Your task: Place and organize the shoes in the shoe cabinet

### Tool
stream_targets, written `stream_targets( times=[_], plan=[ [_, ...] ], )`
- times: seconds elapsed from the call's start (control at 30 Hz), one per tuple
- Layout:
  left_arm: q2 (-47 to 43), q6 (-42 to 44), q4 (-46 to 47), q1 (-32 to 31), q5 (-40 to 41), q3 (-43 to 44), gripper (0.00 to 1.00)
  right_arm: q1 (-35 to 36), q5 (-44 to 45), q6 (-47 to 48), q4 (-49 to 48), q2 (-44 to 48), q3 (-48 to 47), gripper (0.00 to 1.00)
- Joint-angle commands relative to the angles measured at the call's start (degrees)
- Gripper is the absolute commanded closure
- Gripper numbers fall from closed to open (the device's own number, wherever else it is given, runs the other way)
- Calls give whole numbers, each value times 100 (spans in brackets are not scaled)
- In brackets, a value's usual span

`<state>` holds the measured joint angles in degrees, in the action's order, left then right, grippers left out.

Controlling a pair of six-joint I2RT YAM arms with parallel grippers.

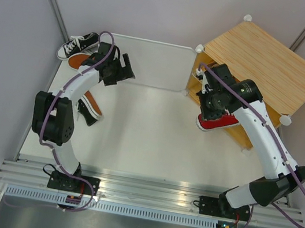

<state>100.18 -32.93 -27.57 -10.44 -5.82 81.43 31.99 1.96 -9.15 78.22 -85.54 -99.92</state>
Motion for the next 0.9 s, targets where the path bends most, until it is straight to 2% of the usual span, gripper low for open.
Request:
stream_targets(
  times=[0.0, 0.2, 0.37, 0.57, 0.87],
  plan=[
    [107, -188, -29, 42, 90, 452, 1, -315, 358, 245, 300, -68, -379, 99],
    [54, -153, -38, 42, -24, 339, 1, -833, 490, 492, 317, -358, -485, 99],
    [28, -109, -29, 42, -42, 303, 1, -1246, 945, 862, 247, -402, -309, 99],
    [-86, 6, -29, 42, -42, 102, 0, -1379, 1659, 1195, 264, -903, -379, 99],
    [-183, 6, -29, 42, -112, 84, 0, -1520, 2308, 1890, 106, -1184, -423, 91]
  ],
)
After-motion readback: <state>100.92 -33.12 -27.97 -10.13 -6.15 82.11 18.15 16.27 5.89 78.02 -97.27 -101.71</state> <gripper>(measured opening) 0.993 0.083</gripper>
